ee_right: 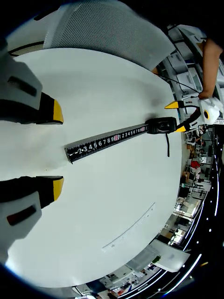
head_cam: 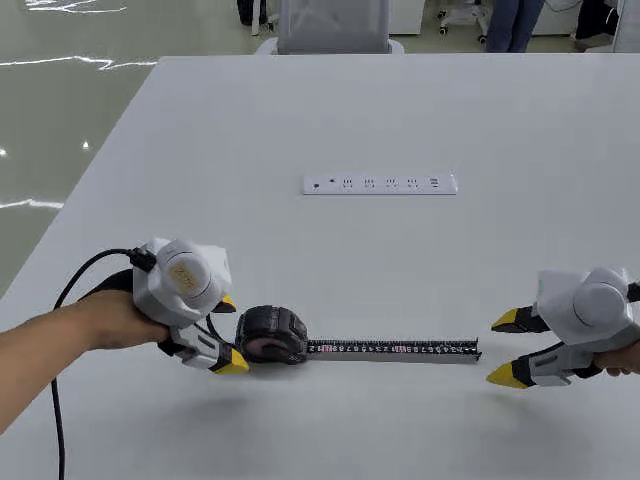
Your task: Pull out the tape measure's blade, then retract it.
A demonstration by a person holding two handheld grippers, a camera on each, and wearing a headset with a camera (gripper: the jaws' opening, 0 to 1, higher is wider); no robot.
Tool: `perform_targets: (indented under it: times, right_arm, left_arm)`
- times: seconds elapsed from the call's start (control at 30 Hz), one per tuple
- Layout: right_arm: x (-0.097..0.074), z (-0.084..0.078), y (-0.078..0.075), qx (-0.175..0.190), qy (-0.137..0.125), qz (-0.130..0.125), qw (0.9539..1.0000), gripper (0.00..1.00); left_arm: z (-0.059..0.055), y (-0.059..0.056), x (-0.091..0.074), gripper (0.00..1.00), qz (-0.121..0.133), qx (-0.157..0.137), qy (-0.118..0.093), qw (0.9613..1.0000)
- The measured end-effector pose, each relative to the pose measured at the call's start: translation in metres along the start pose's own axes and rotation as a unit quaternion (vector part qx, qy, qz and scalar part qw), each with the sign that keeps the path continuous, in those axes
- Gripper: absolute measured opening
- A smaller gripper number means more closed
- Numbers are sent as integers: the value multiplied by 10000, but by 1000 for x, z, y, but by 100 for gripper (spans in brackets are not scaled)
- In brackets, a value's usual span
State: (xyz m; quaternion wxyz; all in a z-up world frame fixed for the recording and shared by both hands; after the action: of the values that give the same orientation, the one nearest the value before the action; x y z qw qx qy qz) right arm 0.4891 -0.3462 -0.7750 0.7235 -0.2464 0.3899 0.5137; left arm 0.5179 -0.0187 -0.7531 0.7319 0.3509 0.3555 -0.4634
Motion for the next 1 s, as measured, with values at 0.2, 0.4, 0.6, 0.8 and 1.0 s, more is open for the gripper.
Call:
perform_targets:
  times: [0.2,0.4,0.6,0.8,1.0]
  right_arm:
    - [-6,6,12,251,-183,-143,9994,50]
    - [-13,11,20,482,-371,-313,9977,58]
    - [-18,11,24,618,-516,-478,9956,62]
    - [-23,8,34,858,-671,-656,9919,67]
    - [-27,8,40,1045,-809,-819,9878,70]
  left_arm:
    - [-7,-3,-6,52,169,-399,-83,9990]
    - [-8,-7,-13,57,357,-751,-227,9963]
    - [-10,-12,-21,61,481,-980,-319,9935]
    - [-10,-19,-28,65,639,-1160,-447,9902]
    - [-7,-27,-35,68,760,-1427,-592,9851]
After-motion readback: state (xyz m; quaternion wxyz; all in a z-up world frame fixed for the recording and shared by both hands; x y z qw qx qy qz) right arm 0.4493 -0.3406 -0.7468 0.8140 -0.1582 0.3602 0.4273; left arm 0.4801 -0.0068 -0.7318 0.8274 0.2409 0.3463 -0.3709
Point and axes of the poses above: the centre of the closed fingertips' face, and the gripper's own axes: x roughly forward along the fingers, y roughly to its left, z roughly out of its top, the point moved 2 cm from there along -x, roughly backward along the fingers, and after that the axes turned 8 degrees about z, right-handed, at the moved point
